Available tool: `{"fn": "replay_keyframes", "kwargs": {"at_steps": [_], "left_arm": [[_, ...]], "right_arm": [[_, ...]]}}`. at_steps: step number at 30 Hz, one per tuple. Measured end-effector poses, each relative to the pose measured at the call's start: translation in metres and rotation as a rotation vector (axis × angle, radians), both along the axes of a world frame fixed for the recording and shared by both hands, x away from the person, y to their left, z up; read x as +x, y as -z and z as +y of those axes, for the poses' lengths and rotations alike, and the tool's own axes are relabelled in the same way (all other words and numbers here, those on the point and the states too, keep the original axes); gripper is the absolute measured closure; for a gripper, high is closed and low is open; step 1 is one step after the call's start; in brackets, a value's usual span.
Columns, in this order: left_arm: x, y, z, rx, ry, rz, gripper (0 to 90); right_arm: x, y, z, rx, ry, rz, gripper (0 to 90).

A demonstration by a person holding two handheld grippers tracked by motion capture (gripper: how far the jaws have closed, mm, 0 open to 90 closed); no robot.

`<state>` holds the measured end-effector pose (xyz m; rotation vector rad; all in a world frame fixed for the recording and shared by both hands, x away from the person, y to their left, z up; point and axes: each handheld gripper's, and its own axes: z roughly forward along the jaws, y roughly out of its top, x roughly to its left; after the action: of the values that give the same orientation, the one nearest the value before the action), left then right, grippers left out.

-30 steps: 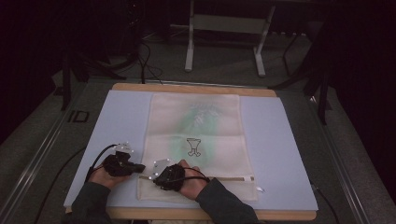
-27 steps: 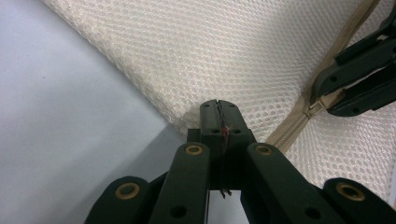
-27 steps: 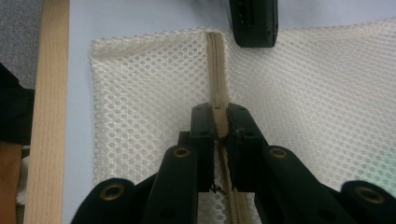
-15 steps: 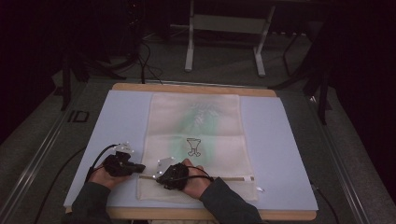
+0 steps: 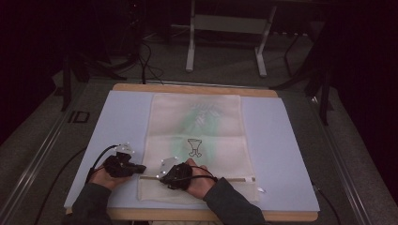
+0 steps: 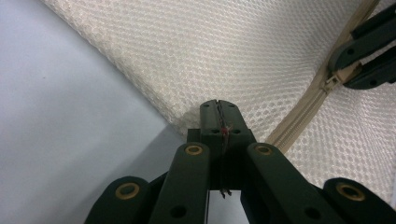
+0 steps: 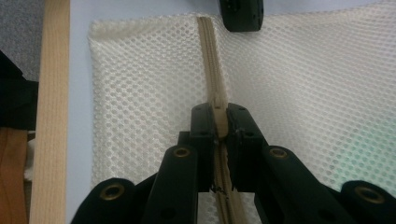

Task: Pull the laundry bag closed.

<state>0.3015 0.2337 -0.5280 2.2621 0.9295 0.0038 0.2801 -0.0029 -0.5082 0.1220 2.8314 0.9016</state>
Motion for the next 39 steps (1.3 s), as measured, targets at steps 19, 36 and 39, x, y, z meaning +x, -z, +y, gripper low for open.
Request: {"fn": "replay_keyframes", "kwargs": {"at_steps": [19,36,39], "left_arm": [[0.0,0.0,0.0,0.003,-0.004,0.005,90.0],[0.001,0.0,0.0,0.005,-0.001,0.006,90.0],[0.001,0.0,0.0,0.005,-0.001,0.006,90.0]], "right_arm": [[0.006,-0.004,-0.01,0.001,0.006,0.014,82.2],[0.009,-0.011,-0.019,-0.008,0.001,0.016,82.2],[0.009,-0.011,-0.021,-0.012,-0.001,0.016,82.2]]}}
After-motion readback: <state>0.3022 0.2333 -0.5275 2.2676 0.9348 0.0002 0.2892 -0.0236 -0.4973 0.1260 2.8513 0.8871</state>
